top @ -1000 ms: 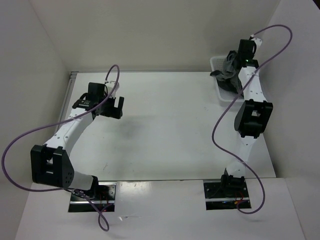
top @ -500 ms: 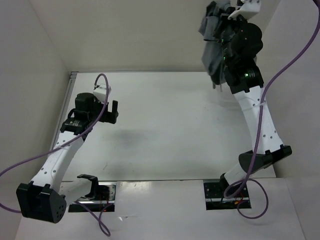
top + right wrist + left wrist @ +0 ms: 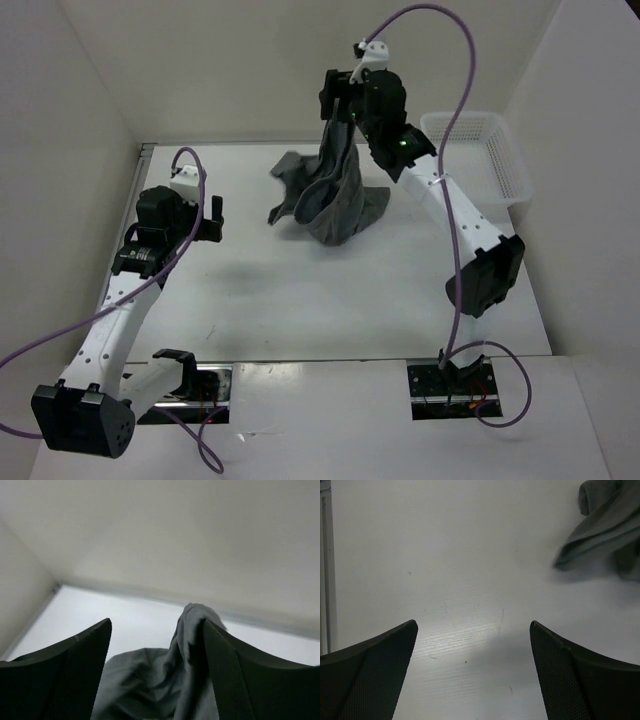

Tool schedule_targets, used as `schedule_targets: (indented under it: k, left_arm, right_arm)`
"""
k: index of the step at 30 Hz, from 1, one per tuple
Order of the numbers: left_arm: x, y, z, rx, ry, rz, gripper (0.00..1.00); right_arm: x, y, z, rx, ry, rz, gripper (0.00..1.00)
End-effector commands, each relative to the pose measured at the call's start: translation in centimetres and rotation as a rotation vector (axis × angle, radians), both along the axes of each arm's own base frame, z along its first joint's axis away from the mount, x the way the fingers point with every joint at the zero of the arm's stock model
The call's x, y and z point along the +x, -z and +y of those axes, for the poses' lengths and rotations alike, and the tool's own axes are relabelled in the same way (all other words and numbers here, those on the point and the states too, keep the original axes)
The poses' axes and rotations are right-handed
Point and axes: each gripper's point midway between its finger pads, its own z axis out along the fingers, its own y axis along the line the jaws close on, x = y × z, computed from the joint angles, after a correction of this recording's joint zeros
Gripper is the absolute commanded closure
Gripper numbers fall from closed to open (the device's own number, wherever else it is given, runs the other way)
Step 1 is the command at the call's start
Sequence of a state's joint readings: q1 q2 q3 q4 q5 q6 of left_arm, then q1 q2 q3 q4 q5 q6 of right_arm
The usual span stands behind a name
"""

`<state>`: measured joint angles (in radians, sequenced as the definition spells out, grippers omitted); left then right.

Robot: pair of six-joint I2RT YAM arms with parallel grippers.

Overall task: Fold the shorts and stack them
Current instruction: Move the shorts to the center of the board

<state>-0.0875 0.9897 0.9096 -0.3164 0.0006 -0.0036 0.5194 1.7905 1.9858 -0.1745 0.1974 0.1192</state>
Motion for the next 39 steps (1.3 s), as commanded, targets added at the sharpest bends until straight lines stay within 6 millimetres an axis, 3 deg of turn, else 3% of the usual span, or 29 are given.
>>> schedule_targets:
  k: [1,2,3,6,9,12,15,16,18,19,22,23,24,26,29,30,32,33,34,35,36,37,39]
  left_arm:
    - [0.1,-1.0,-0.1,-0.005,0.009,-0.042,0.0]
    - [0.0,-0.8,-0.4,-0.012,0.025,-0.032,0.0]
    - [0.0,-0.5,-0.6,-0.016,0.035,-0.023,0.0]
    - [-0.3,0.2,-1.0,-0.026,0.058,0.0,0.0]
    - [-0.7,1.9,-1.2,-0.029,0.067,0.037,0.0]
    - [-1.1,3.0,-1.3,-0.033,0.077,0.062,0.0]
    - [-1.2,3.7,-1.3,-0.033,0.076,0.072,0.0]
    - [-1.1,3.6,-1.3,-0.033,0.077,0.063,0.0]
    - [-1.1,3.3,-0.8,-0.029,0.057,0.054,0.0]
    - [-1.0,3.3,-0.6,-0.023,0.046,0.053,0.0]
    - [-1.2,3.1,0.6,-0.004,-0.004,0.041,0.0]
    - [-1.2,2.9,1.1,0.0,-0.025,0.031,0.0]
    - [-1.3,3.3,1.3,0.005,-0.033,0.04,0.0]
    - [-1.4,3.0,2.4,0.009,-0.072,0.031,0.0]
    - [-1.6,3.1,3.1,0.008,-0.095,0.029,0.0]
    - [-1.6,3.1,3.1,0.008,-0.095,0.029,0.0]
    - [-1.8,3.0,2.9,0.003,-0.085,0.03,0.0]
    - [-1.8,3.0,2.9,0.003,-0.085,0.03,0.0]
    - [-1.8,3.0,2.9,0.003,-0.085,0.03,0.0]
    - [-1.8,3.0,2.9,0.003,-0.085,0.03,0.0]
    - [-1.8,3.0,2.9,0.003,-0.085,0.03,0.0]
    - [-1.8,3.0,2.9,0.003,-0.085,0.03,0.0]
    - [-1.8,3.0,2.9,0.003,-0.085,0.03,0.0]
  right_arm:
    - [-0.5,2.2,1.6,-0.001,-0.069,0.075,0.2]
    - [-0.5,3.3,1.6,-0.016,-0.068,0.102,0.2]
    - [-1.0,3.1,1.2,-0.027,-0.069,0.094,0.2]
    - [-2.3,9.1,0.6,-0.124,-0.065,0.208,0.17]
    - [-3.8,13.1,-0.4,-0.156,-0.054,0.289,0.17]
    - [-5.7,16.6,1.5,-0.168,-0.113,0.354,0.17]
    - [-7.2,20.3,5.7,-0.2,-0.193,0.42,0.17]
    - [-7.7,22.9,8.0,-0.237,-0.231,0.458,0.17]
    - [-7.7,23.6,10.8,-0.25,-0.268,0.461,0.18]
    - [-8.2,26.6,12.7,-0.29,-0.295,0.505,0.18]
    - [-8.7,28.2,15.9,-0.315,-0.339,0.516,0.18]
    - [-9.7,30.9,17.2,-0.378,-0.364,0.54,0.18]
    - [-9.5,31.1,18.0,-0.386,-0.351,0.527,0.15]
    - [-9.5,33.9,19.3,-0.441,-0.34,0.541,0.13]
    - [-8.8,37.6,19.3,-0.468,-0.243,0.613,0.13]
    - [-8.3,38.3,18.7,-0.486,-0.192,0.617,0.16]
    - [-8.0,38.8,17.9,-0.516,-0.152,0.623,0.42]
    - [-7.8,38.7,17.7,-0.512,-0.128,0.62,0.59]
    - [-8.0,38.3,17.3,-0.512,-0.128,0.62,0.86]
    - [-8.6,38.7,16.7,-0.522,-0.127,0.629,0.94]
    - [-8.8,36.1,16.4,-0.499,-0.133,0.597,0.99]
    - [-9.9,36.7,15.5,-0.511,-0.149,0.618,1.0]
    - [-12.5,34.6,13.5,-0.503,-0.198,0.622,1.0]
